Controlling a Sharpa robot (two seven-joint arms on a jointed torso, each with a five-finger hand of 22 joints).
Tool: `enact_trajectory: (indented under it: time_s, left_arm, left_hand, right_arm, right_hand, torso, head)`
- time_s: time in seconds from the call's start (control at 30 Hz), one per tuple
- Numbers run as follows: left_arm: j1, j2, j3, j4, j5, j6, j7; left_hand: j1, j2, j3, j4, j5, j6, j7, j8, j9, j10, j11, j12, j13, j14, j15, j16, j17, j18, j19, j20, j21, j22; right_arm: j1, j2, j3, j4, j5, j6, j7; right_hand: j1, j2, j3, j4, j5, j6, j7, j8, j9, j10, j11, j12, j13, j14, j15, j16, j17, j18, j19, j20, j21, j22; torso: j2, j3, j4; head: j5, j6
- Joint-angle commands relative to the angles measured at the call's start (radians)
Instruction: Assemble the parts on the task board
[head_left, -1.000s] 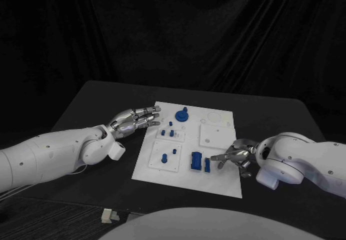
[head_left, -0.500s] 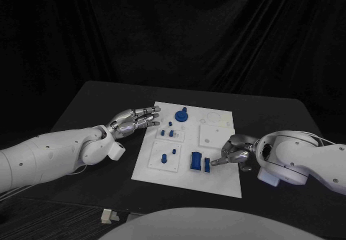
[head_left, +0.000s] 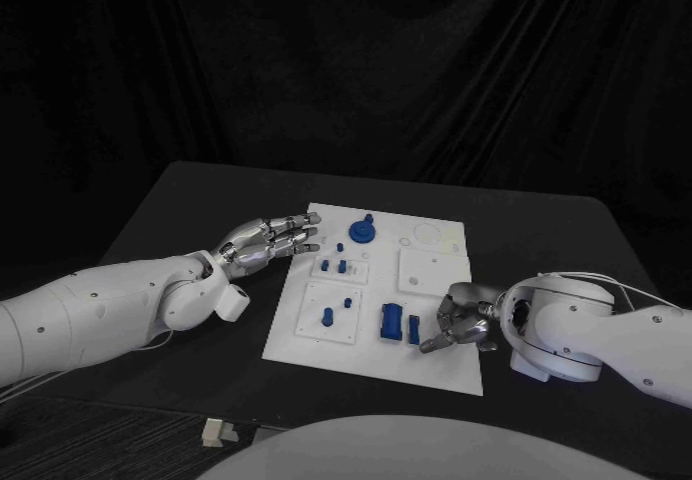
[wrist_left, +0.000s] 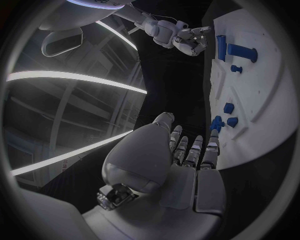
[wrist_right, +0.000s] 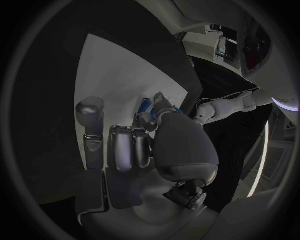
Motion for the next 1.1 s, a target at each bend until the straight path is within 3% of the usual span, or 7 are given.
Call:
enact_trajectory:
  time_s: [0.03,0.5,1.1]
  left_arm:
    - [-0.001,0.002,0.001,0.002,0.005,0.015,0.01]
    - [-0.002,0.003,0.001,0.002,0.005,0.017,0.01]
    - [-0.002,0.001,0.001,0.001,0.005,0.018,0.012]
  left_hand:
    - [0.012,-0.001,0.005,0.003,0.005,0.004,0.006,0.006,0.001,0.0,0.008,0.005,0.002,0.0,0.005,0.005,0.0,-0.01,0.0,0.0,-0.004,-0.001]
    - [0.012,-0.001,0.006,0.002,0.005,0.004,0.006,0.006,0.001,0.0,0.008,0.005,0.001,0.0,0.005,0.005,0.0,-0.01,-0.001,0.0,-0.004,-0.002]
    - [0.013,-0.001,0.01,0.0,0.006,0.002,0.006,0.006,0.0,0.0,0.009,0.005,0.001,0.0,0.006,0.004,0.0,-0.01,-0.001,0.0,-0.004,-0.003]
  right_arm:
    - [-0.006,0.004,0.0,-0.007,-0.048,0.012,-0.018]
    - [-0.023,0.022,0.0,-0.021,-0.052,-0.018,-0.014]
    - [-0.036,0.051,0.0,-0.051,-0.038,-0.054,-0.024]
  right_hand:
    - [-0.007,-0.004,0.001,0.007,-0.004,-0.01,-0.001,-0.009,0.052,0.105,-0.005,0.004,0.263,0.059,-0.006,-0.005,0.011,0.011,-0.004,-0.004,-0.005,0.09]
    - [-0.018,0.008,-0.002,0.031,-0.013,-0.02,0.0,-0.019,0.058,0.105,-0.004,0.004,0.263,0.058,-0.005,-0.006,0.01,0.011,-0.005,-0.003,-0.008,0.089]
    - [-0.053,0.042,-0.014,0.079,-0.038,-0.01,-0.002,-0.021,0.073,0.105,-0.006,0.004,0.263,0.06,-0.006,-0.005,0.016,0.01,-0.001,-0.004,-0.006,0.091]
  torso:
    - [-0.001,-0.0004,-0.0003]
    - [-0.001,-0.0004,0.0002]
    - [-0.002,-0.0003,-0.0004]
  head:
    - [0.002,0.0]
    - [0.002,0.0]
    - [0.001,0.0]
